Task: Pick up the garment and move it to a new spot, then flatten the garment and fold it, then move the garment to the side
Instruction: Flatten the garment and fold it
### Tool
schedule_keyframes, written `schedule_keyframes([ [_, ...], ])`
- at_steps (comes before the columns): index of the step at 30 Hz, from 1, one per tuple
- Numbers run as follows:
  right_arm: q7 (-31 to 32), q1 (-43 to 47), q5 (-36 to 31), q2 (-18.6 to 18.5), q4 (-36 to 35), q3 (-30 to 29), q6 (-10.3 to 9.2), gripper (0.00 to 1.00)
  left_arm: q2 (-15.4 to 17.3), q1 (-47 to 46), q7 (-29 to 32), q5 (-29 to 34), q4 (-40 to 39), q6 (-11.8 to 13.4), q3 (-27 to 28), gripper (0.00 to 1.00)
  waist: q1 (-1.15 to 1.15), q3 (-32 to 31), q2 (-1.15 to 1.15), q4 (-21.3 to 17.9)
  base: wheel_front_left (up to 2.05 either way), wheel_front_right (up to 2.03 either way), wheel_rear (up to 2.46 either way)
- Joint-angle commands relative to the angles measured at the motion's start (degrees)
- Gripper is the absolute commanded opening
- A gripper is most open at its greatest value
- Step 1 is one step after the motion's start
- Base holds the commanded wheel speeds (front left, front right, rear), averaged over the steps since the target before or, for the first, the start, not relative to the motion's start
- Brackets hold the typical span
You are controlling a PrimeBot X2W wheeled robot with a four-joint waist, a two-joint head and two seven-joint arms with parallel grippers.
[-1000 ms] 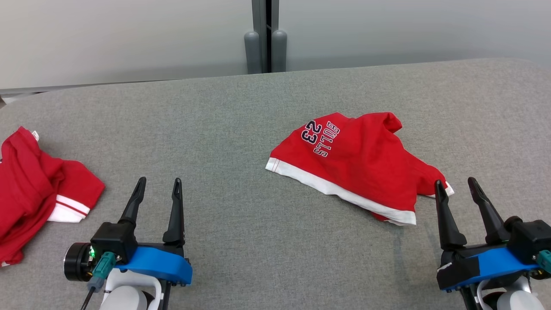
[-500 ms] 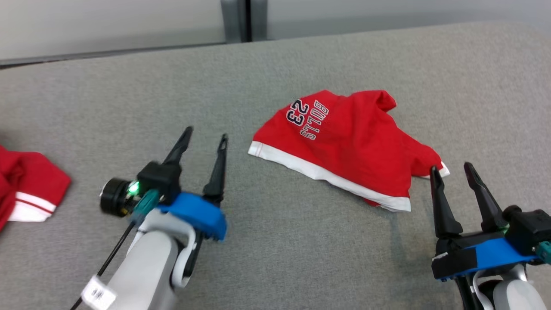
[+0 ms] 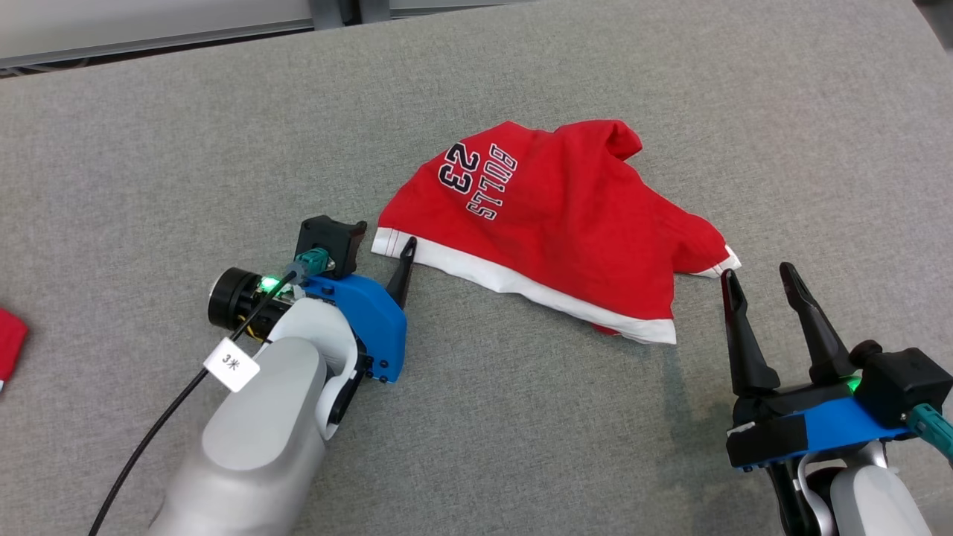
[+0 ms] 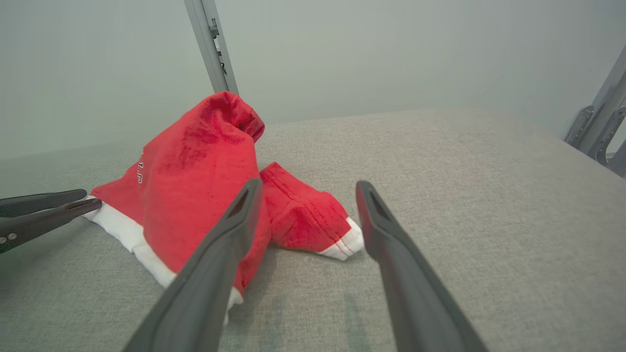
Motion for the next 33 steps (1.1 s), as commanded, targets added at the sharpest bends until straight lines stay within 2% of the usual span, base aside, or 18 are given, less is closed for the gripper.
schedule_keyframes([
  [1,-0.5,-0.6,0.1,0.2,0.4,-0.3,0.01,1.00,-0.1,-1.6,0.9,-0.5,1.9,-0.3,-0.1,0.48,-0.01,0.1,0.00,0.0,0.00,0.00,0.00],
  [2,-0.6,-0.7,0.1,0.2,0.6,-0.3,0.01,1.00,-0.2,-2.0,1.4,-0.7,3.0,-0.5,-0.1,0.11,-0.01,0.1,0.00,-0.1,0.00,0.00,0.00],
  [3,-0.7,-0.8,0.2,0.3,0.8,-0.3,0.01,1.00,-0.4,-2.1,1.7,-1.1,4.0,-0.6,-0.1,0.00,-0.01,0.1,0.00,-0.1,0.00,0.00,0.00],
  [8,-0.9,-0.9,0.4,0.3,1.4,-1.0,0.01,1.00,-0.7,-2.6,-0.4,-2.2,5.7,-1.4,-0.1,0.00,-0.01,-0.1,0.00,0.2,0.00,0.00,0.00],
  [12,-1.1,-0.3,0.4,0.3,1.8,-2.0,0.01,1.00,0.0,-0.1,-4.2,-3.0,4.0,-0.3,1.2,0.00,-0.01,-0.9,0.00,0.7,0.00,0.00,0.00],
  [17,-1.0,1.1,0.3,0.3,2.1,-4.1,0.01,1.00,2.2,6.3,-6.7,-4.5,-2.4,2.9,3.5,0.00,-0.01,-1.9,0.00,2.3,0.00,0.00,0.00],
  [23,-0.3,1.9,-0.1,0.3,2.2,-5.5,0.01,1.00,5.4,16.6,-5.2,-6.1,-13.8,7.9,6.0,0.00,-0.01,-2.6,0.00,4.6,0.00,0.00,0.00],
  [28,0.3,2.1,-0.5,-0.1,1.9,-5.7,0.01,1.00,6.7,24.9,-3.1,-7.8,-22.1,11.8,7.7,0.00,-0.01,-3.6,0.00,6.1,0.00,0.00,0.00],
  [32,0.5,2.2,-0.7,-0.5,1.6,-5.5,0.01,1.00,6.9,29.2,-1.5,-9.1,-26.3,12.9,7.5,0.00,-0.01,-4.6,0.00,6.9,0.00,0.00,0.00],
  [33,0.6,2.3,-0.7,-0.6,1.4,-5.4,0.01,1.00,6.8,29.9,-1.4,-9.1,-27.0,13.1,7.4,0.28,-0.01,-4.9,0.00,7.1,0.00,0.00,0.00],
])
